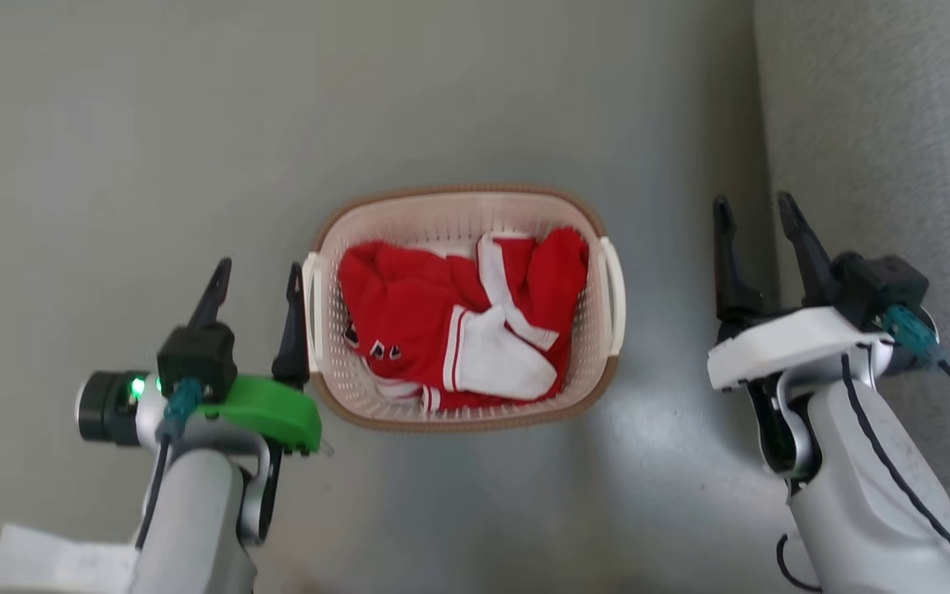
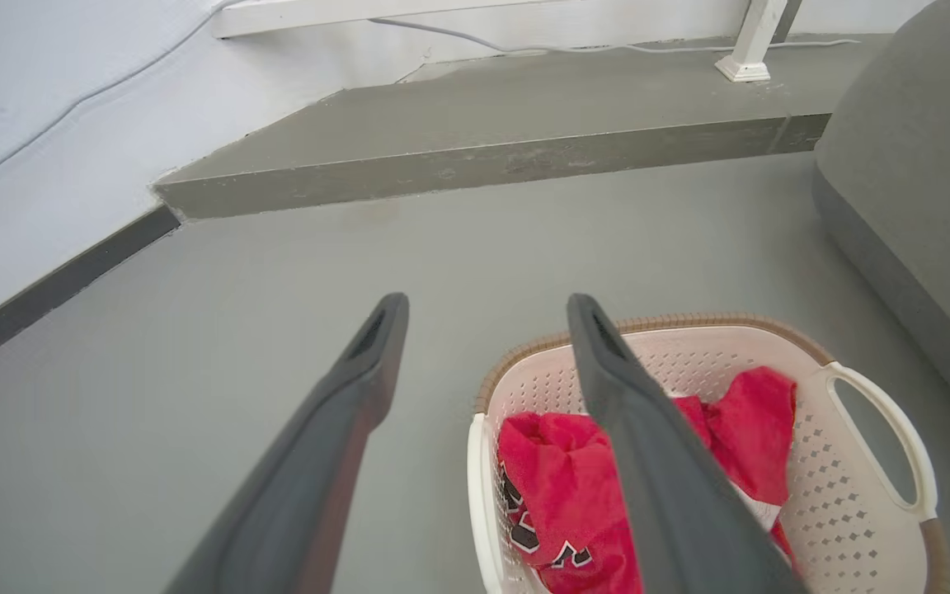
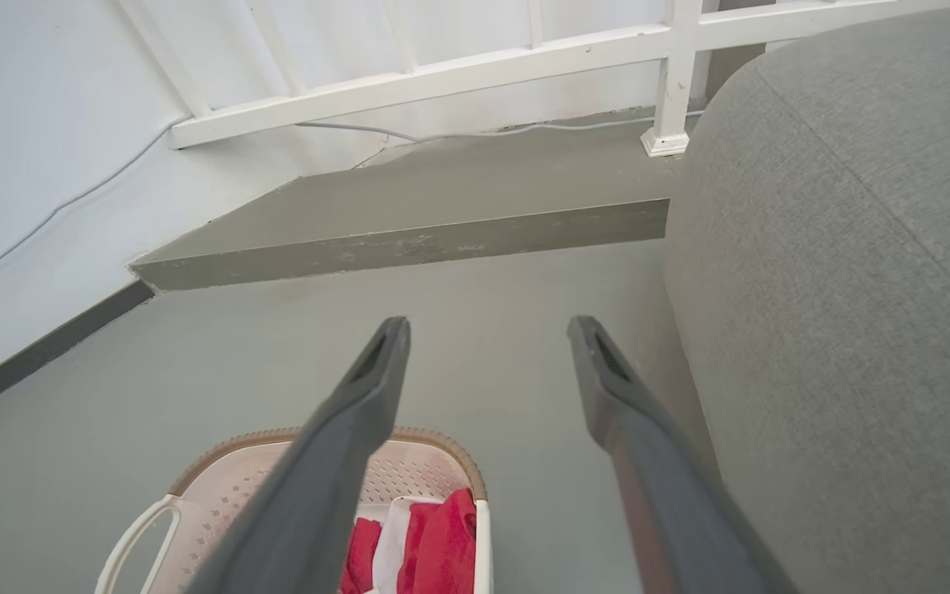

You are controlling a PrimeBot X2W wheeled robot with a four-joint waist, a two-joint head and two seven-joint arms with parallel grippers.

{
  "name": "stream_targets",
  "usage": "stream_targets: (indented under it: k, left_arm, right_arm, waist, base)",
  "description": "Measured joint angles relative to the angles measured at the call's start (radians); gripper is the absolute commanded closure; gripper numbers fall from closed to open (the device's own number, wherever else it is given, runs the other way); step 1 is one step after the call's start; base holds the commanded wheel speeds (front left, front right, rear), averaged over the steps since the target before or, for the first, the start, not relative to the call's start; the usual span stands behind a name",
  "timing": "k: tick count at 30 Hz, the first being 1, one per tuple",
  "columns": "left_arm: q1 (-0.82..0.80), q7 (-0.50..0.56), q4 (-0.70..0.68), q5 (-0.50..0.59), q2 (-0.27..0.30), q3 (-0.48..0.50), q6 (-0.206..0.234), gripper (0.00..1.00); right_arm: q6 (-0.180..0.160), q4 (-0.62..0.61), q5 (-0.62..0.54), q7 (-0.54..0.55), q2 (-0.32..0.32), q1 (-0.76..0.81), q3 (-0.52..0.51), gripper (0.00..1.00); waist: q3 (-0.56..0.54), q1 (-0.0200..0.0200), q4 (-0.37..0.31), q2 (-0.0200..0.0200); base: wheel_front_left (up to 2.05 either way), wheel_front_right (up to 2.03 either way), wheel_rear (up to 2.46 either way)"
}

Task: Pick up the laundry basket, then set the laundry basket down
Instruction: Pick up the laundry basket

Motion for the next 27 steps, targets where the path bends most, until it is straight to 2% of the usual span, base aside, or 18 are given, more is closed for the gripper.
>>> stream_targets:
  k: [7,27]
  left_arm:
    - [-0.107,0.007,0.086,-0.013,-0.004,-0.002,-0.017,0.0]
    - [-0.353,0.023,0.271,-0.047,-0.016,-0.021,-0.043,0.0]
  right_arm:
    - [0.009,0.094,0.002,0.0,-0.003,-0.093,0.019,0.0]
    - [0.009,0.258,0.043,0.0,-0.013,-0.335,0.067,0.0]
  waist:
    - [0.09,0.0,0.009,0.0]
    - [0.333,0.0001,0.025,0.0]
  base:
    - [0.0,0.0,0.0]
    - [0.0,0.0,0.0]
